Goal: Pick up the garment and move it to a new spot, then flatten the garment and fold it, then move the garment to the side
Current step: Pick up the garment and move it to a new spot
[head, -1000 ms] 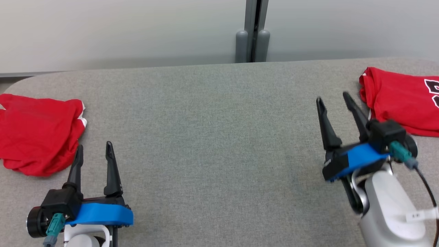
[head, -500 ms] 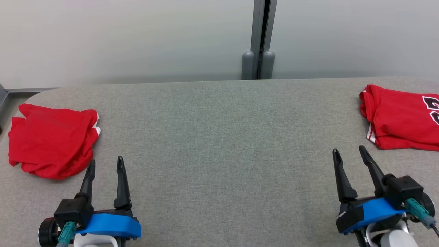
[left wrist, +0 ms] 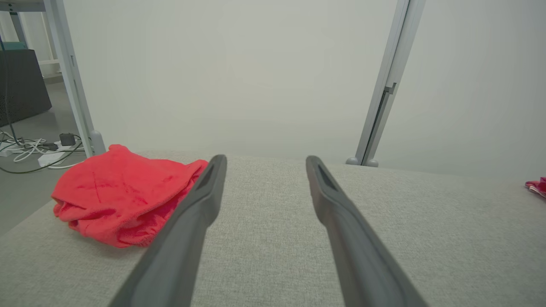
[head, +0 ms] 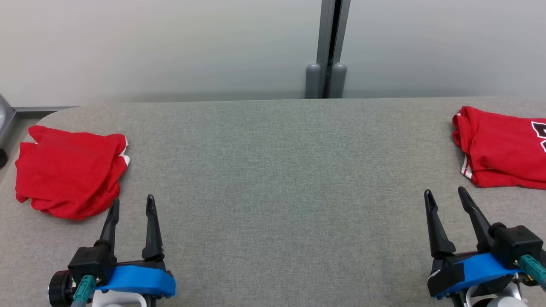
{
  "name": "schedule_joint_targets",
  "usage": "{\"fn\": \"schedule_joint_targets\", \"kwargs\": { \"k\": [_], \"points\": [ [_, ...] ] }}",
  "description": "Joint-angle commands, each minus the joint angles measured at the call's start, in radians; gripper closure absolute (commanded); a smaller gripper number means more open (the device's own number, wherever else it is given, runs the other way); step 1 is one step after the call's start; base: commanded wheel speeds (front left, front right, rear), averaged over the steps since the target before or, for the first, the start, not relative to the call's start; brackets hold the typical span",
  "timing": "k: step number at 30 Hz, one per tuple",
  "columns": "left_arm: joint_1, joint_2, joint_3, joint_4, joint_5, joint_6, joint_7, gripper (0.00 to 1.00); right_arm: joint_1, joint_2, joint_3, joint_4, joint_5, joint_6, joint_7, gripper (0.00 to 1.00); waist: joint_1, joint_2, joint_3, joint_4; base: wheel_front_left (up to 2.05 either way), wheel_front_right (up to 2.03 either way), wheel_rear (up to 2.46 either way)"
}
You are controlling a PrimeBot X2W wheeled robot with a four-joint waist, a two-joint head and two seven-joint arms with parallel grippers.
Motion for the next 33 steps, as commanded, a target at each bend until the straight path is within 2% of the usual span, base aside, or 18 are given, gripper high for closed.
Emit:
{"fn": "schedule_joint_targets", "kwargs": {
  "k": [1,11,33],
  "points": [
    [-0.009,0.008,-0.002,0.002,-0.007,0.001,-0.002,0.00,0.015,0.001,-0.001,-0.007,0.004,0.000,0.004,0.00,0.0000,0.0000,0.001,0.003,0.00,0.00,0.00],
    [-0.025,0.019,0.006,0.001,-0.012,0.017,-0.001,0.00,0.005,0.001,0.019,0.003,-0.001,0.000,0.007,0.00,0.0000,0.0000,0.021,0.061,0.00,0.00,0.00],
    [-0.009,0.035,0.051,-0.033,-0.045,0.062,-0.002,0.00,-0.060,0.001,0.050,0.031,-0.019,0.000,0.004,0.00,0.0000,0.0000,0.075,0.352,0.00,0.00,0.00]
  ]
}}
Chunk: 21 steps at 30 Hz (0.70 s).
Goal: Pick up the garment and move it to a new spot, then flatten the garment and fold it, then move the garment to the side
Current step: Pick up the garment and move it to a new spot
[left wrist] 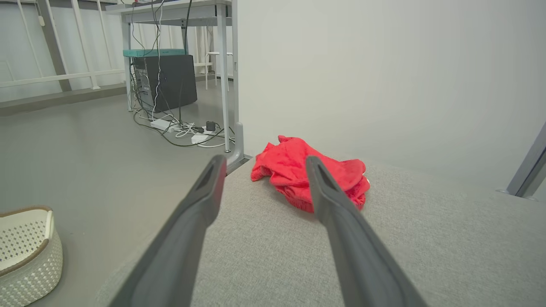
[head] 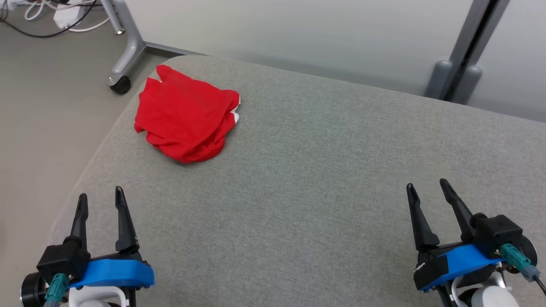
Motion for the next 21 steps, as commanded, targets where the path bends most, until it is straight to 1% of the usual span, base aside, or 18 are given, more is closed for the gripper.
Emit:
{"fn": "schedule_joint_targets", "kwargs": {
  "k": [1,6,11,17,21],
  "points": [
    [0.009,0.007,0.008,-0.005,-0.005,0.004,-0.002,0.00,-0.012,0.000,0.001,0.002,-0.007,0.000,-0.002,0.00,-0.0001,0.0000,0.012,0.025,0.00,0.00,0.00],
    [0.012,0.010,0.011,-0.011,-0.013,0.006,-0.002,0.00,-0.013,-0.001,0.001,0.007,-0.011,0.000,0.001,0.00,-0.0001,0.0000,0.018,0.048,0.00,0.00,0.00],
    [0.013,0.014,0.017,-0.012,-0.020,0.010,-0.002,0.00,-0.017,-0.001,0.008,0.009,-0.011,0.000,0.003,0.00,-0.0001,0.0000,0.022,0.043,0.00,0.00,0.00],
    [-0.050,0.027,0.023,-0.009,-0.026,0.002,-0.002,0.00,-0.025,-0.001,0.005,-0.004,-0.021,0.000,0.009,0.00,-0.0001,0.0000,0.044,0.004,0.00,0.00,0.00],
    [-0.156,0.059,0.030,0.006,-0.030,-0.012,0.002,0.00,-0.044,-0.001,-0.002,-0.026,-0.038,0.000,0.015,0.00,-0.0001,0.0000,0.076,-0.039,0.00,0.00,0.00]
  ]
}}
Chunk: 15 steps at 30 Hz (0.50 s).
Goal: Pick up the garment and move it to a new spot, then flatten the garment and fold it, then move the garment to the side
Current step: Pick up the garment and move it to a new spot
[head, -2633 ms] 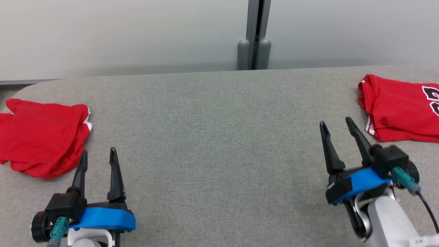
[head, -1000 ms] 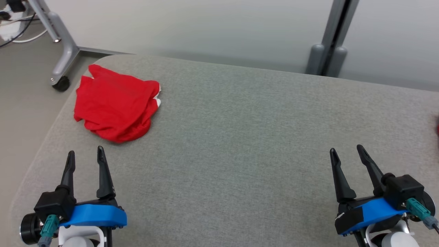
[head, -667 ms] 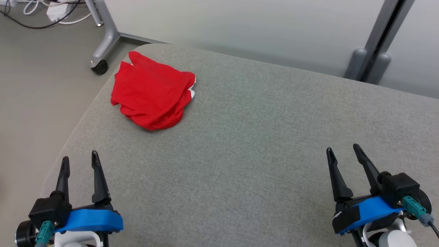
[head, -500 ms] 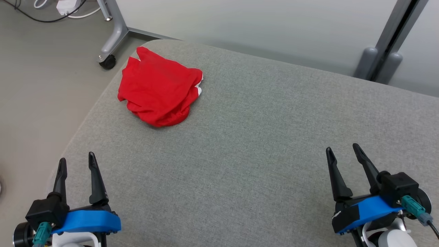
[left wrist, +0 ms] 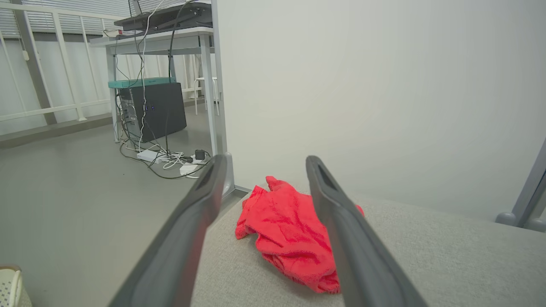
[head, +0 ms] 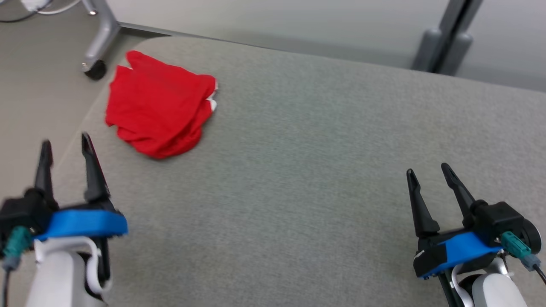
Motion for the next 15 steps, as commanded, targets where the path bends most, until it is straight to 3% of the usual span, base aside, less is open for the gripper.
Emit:
{"fn": "schedule_joint_targets", "kwargs": {
  "k": [1,15],
  "points": [
    [-0.040,0.014,0.004,0.007,0.000,-0.006,0.006,0.00,-0.013,-0.001,-0.003,-0.010,-0.007,0.000,0.000,0.00,-0.0001,0.0000,0.009,-0.013,0.00,0.00,0.00],
    [-0.457,0.165,0.014,0.165,-0.010,-0.050,0.101,0.00,-0.064,-0.001,-0.040,-0.140,-0.054,0.000,0.030,0.00,-0.0001,0.0000,0.214,-0.214,0.00,0.00,0.00]
  ]
}}
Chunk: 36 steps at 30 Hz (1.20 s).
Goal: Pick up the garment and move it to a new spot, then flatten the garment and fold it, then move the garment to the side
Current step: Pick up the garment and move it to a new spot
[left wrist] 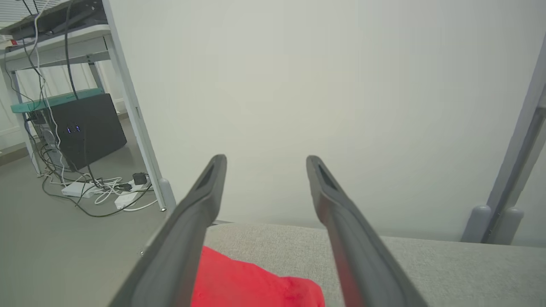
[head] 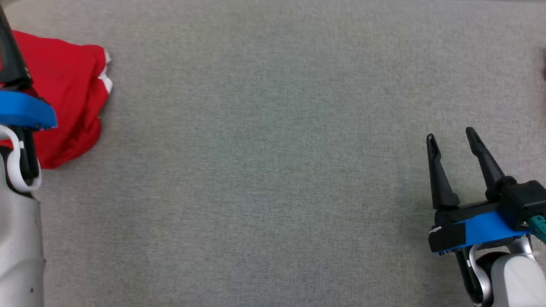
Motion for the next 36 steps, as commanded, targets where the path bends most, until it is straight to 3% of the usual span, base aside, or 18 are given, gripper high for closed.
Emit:
{"fn": "schedule_joint_targets", "kwargs": {
  "k": [1,14,22,23,24,25,26,36],
  "points": [
    [-0.022,0.009,-0.011,0.028,0.001,-0.005,0.013,0.00,-0.004,-0.001,-0.006,-0.011,-0.005,0.000,0.003,0.00,-0.0002,0.0000,0.012,-0.007,0.00,0.00,0.00],
    [-0.087,0.008,-0.075,0.403,-0.023,-0.054,0.131,0.00,-0.009,-0.001,-0.031,-0.037,-0.005,0.000,0.001,0.00,-0.0002,0.0000,0.078,-0.055,0.00,0.00,0.00],
    [-0.092,0.001,-0.116,0.535,-0.035,-0.073,0.205,0.00,-0.019,-0.001,-0.023,-0.028,-0.002,0.000,0.006,0.00,-0.0002,0.0000,0.066,-0.060,0.00,0.00,0.00],
    [-0.093,0.001,-0.115,0.545,-0.041,-0.073,0.204,0.09,-0.023,-0.001,-0.021,-0.027,0.000,0.000,0.005,0.00,-0.0002,0.0000,0.064,-0.062,0.00,0.00,0.00],
    [-0.093,0.000,-0.116,0.557,-0.043,-0.075,0.206,0.59,-0.026,-0.001,-0.018,-0.025,0.001,0.000,0.004,0.00,-0.0002,0.0000,0.061,-0.065,0.00,0.00,0.00],
    [-0.094,0.003,-0.118,0.564,-0.046,-0.076,0.198,0.93,-0.027,-0.001,-0.016,-0.023,0.002,0.000,0.003,0.00,-0.0002,0.0000,0.056,-0.068,0.00,0.00,0.00],
    [-0.094,0.005,-0.121,0.571,-0.047,-0.077,0.192,1.00,-0.026,-0.001,-0.017,-0.021,0.005,0.000,0.001,0.00,-0.0002,0.0000,0.052,-0.071,0.00,0.00,0.00],
    [-0.157,0.001,-0.151,0.525,-0.031,-0.082,0.012,1.00,-0.002,-0.001,-0.019,0.043,0.038,0.000,-0.033,0.00,-0.0002,0.0000,-0.046,-0.108,0.00,0.00,0.00]
  ]
}}
